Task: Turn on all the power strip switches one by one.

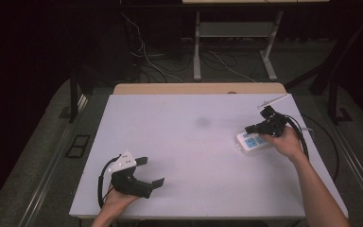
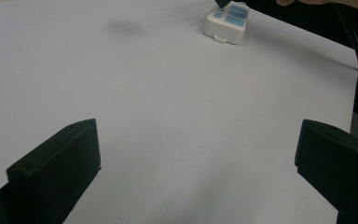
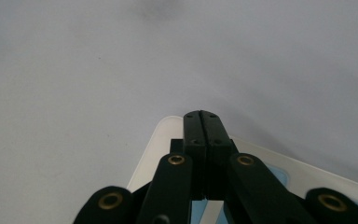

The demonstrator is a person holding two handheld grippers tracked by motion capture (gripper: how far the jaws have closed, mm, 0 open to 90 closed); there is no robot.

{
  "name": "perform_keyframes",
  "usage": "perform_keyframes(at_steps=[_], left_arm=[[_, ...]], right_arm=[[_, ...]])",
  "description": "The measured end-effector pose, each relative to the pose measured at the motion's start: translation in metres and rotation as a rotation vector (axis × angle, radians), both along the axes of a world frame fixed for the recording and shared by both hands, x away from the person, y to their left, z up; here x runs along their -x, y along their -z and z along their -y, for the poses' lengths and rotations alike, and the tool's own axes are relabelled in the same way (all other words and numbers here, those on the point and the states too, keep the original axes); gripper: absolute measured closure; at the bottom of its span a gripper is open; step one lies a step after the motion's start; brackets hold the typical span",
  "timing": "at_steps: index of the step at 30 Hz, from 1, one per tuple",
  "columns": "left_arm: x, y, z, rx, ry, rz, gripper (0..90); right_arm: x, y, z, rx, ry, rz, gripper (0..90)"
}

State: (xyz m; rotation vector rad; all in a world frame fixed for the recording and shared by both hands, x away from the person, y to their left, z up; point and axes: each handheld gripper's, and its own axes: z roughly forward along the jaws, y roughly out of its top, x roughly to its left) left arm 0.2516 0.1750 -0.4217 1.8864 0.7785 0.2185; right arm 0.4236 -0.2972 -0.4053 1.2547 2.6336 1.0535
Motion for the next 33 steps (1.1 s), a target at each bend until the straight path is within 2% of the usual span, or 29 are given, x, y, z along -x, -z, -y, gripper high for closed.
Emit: perform_keyframes(at_steps=[5, 11, 15, 21, 24, 33], left_arm=[[0.000, 0.000, 0.000, 0.000, 0.000, 0.001, 0.0], [0.000, 0.000, 0.000, -0.001, -0.002, 0.001, 0.0], [0.000, 0.000, 0.000, -0.001, -0.002, 0.001, 0.0], [0.000, 0.000, 0.000, -0.005, 0.003, 0.002, 0.0], [0.000, 0.000, 0.000, -0.007, 0.003, 0.002, 0.0], [0.000, 0.001, 0.002, -0.009, 0.006, 0.002, 0.0]], right_arm=[[0.000, 0.003, -0.003, -0.005, -0.012, 0.000, 89.7], [-0.001, 0.007, -0.005, 0.013, -0.017, -0.013, 89.8], [-0.001, 0.009, -0.005, 0.000, -0.018, -0.008, 89.8], [0.000, 0.009, -0.006, 0.011, -0.024, -0.002, 89.8], [0.000, 0.011, -0.004, -0.010, -0.021, -0.005, 90.0], [0.001, 0.014, -0.002, -0.021, -0.014, 0.000, 90.0]])
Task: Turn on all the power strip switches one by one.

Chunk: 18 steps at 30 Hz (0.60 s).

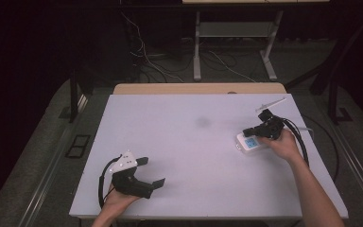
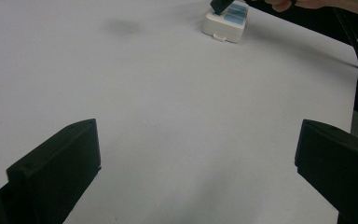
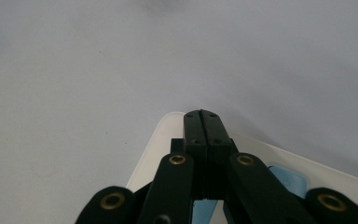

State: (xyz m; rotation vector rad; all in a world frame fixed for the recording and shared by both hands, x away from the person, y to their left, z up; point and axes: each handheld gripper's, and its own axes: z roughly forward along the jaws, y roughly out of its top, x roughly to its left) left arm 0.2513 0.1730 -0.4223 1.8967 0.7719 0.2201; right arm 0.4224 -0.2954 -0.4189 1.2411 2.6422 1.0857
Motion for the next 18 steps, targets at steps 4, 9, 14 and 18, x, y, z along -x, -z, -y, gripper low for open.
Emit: perform_keyframes(at_steps=[4, 9, 14, 18], left_arm=[[0.0006, -0.0002, 0.0006, -0.001, 0.001, 0.001, 0.0], [0.0005, 0.0001, 0.0012, -0.004, 0.003, 0.002, 0.0], [0.0008, 0.0000, 0.0024, -0.006, 0.009, 0.002, 0.0], [0.0012, 0.0000, 0.0025, -0.006, 0.009, 0.002, 0.0]], right_arm=[[0.0002, 0.0024, 0.0028, -0.025, 0.005, -0.002, 90.0], [0.0002, 0.0030, 0.0028, -0.028, 0.012, -0.006, 90.0], [0.0001, 0.0019, 0.0005, 0.000, 0.009, -0.004, 90.0], [0.0010, 0.0032, 0.0025, -0.019, 0.013, -0.004, 90.0]])
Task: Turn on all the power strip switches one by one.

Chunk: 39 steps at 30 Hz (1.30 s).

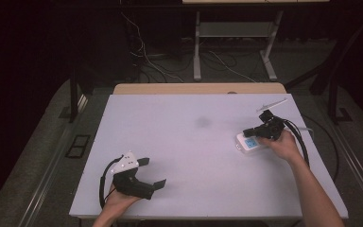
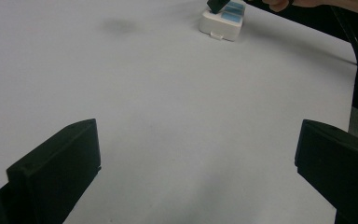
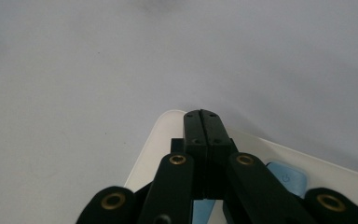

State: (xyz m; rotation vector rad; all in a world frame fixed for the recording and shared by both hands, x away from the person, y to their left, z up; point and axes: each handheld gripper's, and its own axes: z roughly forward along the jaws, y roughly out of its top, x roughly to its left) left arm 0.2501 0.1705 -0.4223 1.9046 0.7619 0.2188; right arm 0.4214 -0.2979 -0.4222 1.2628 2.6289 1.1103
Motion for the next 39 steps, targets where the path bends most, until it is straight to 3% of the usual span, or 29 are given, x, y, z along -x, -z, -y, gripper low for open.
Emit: perform_keyframes(at_steps=[3, 8, 14, 16, 25, 39], left_arm=[[-0.001, 0.000, -0.001, 0.001, -0.003, -0.003, 0.0], [-0.002, 0.000, -0.002, -0.001, -0.004, -0.003, 0.0], [-0.002, 0.000, -0.002, 0.000, -0.005, -0.004, 0.0], [-0.002, 0.000, -0.002, 0.002, -0.006, -0.003, 0.0], [-0.002, 0.000, -0.004, 0.006, -0.008, -0.005, 0.0], [-0.002, 0.001, -0.003, 0.003, -0.007, -0.007, 0.0]], right_arm=[[0.001, 0.002, 0.002, -0.017, 0.004, 0.006, 90.0], [0.003, 0.001, 0.000, -0.005, 0.011, 0.024, 90.0], [0.003, 0.000, -0.001, -0.002, 0.015, 0.019, 90.0], [0.002, 0.000, 0.001, -0.023, 0.016, 0.007, 90.0], [0.002, -0.001, -0.001, -0.011, 0.005, 0.008, 90.0], [0.005, -0.019, 0.014, -0.027, 0.023, 0.028, 90.0]])
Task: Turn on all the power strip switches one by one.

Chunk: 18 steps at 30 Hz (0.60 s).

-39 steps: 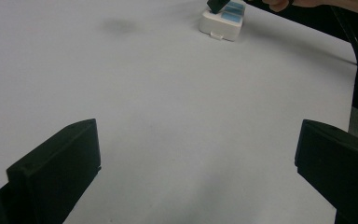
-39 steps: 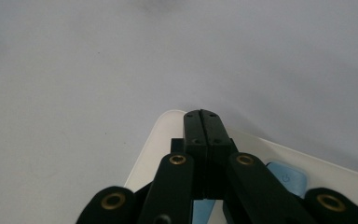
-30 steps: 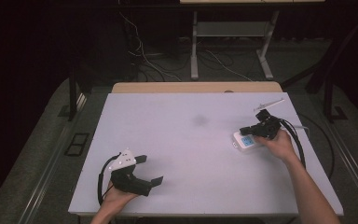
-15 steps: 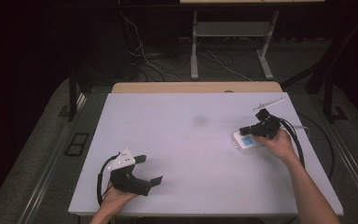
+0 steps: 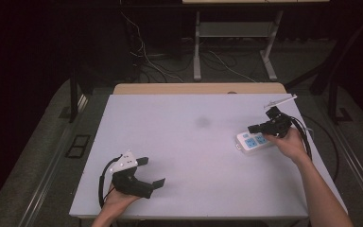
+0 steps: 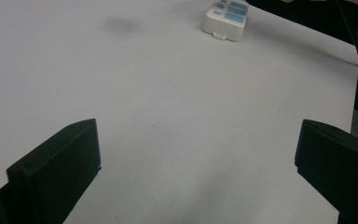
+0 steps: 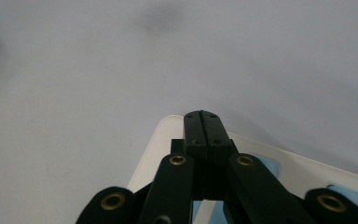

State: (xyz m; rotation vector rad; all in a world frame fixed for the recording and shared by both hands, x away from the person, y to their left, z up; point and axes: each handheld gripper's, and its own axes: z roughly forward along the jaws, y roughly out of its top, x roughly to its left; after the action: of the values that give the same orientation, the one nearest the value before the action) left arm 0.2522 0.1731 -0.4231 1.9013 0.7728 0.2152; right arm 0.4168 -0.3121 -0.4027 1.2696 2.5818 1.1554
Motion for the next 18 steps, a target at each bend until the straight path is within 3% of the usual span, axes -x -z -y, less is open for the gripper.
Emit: perform_keyframes(at_steps=[18], left_arm=[[0.000, 0.000, -0.001, 0.001, -0.002, 0.000, 0.0]], right_arm=[[-0.004, -0.012, 0.022, -0.002, 0.041, 0.014, 90.0]])
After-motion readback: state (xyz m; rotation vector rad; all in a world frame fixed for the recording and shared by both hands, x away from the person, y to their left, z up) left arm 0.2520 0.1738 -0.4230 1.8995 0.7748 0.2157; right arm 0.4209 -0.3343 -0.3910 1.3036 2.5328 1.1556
